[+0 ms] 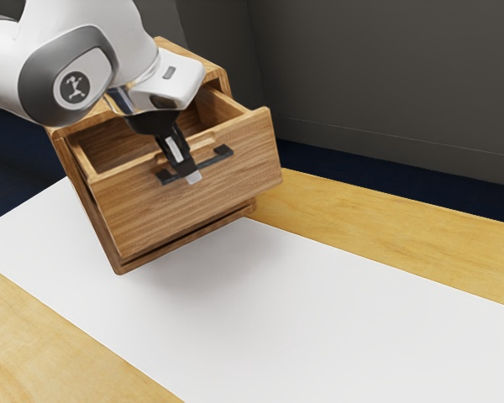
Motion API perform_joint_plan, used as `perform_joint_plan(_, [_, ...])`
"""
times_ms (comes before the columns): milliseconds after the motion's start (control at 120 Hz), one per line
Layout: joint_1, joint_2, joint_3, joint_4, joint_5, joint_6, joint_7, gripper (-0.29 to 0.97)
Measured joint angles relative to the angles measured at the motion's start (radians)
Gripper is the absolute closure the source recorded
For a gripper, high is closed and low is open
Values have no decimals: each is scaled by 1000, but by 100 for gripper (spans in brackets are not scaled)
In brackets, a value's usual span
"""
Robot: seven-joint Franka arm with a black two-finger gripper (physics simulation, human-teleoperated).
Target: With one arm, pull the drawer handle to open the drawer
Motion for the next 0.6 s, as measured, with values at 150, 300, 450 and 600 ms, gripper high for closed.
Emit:
perform_joint_plan(150, [-10, -11, -7, -14, -1, -1, -8, 62])
perform_joint_plan(300, [-1, -40, -28, -37, 2, 0, -17, 63])
perform_joint_plan(450, [0, -58, -56, -55, 4, 0, -25, 63])
perform_joint_plan(600, [3, -74, -86, -68, 13, -1, -36, 62])
